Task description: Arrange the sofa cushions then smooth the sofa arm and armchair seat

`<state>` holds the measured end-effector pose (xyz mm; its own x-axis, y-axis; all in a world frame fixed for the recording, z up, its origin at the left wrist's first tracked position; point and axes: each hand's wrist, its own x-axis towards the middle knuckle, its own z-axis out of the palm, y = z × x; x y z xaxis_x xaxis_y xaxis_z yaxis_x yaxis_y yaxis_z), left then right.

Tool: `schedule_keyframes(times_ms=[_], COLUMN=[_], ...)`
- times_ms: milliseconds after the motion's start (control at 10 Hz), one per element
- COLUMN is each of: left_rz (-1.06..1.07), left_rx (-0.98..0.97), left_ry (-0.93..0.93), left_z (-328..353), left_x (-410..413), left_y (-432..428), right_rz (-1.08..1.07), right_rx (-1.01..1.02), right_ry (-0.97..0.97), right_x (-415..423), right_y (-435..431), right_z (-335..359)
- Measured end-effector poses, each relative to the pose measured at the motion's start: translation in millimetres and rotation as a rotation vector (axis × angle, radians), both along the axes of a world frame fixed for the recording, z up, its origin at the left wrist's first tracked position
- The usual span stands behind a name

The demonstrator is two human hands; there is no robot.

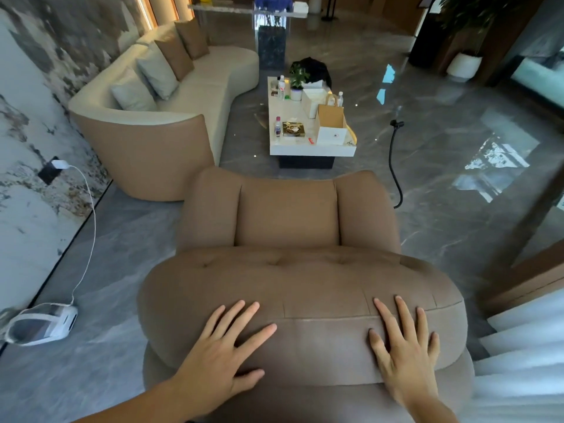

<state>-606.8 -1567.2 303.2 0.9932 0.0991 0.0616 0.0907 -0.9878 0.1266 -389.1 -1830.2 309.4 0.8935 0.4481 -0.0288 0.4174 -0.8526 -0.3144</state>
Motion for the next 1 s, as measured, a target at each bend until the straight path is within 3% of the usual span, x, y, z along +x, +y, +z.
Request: schedule_keyframes(times_ms=[300, 700, 900, 1000], left_rz=[0.185, 0.125, 0.093, 0.026], left_rx=[-0.043, 0.017, -0.035, -0.163], left_ry=[-0.064, 0.036, 0.102, 0.256], left_z=[-11, 9, 19, 47], left_x=[-21, -37, -45, -26], left_y=[-6, 8, 15, 32], right_rz=[0.033, -0.086, -0.117, -0.069], right_rx=[-0.088, -0.097, -0.103, -0.207], right_ry=[-0.010, 0.016, 0.166, 0.300], right_x=[3, -46, -59, -43], right_y=[17, 25, 26, 49], right_z=[4, -8, 18, 57])
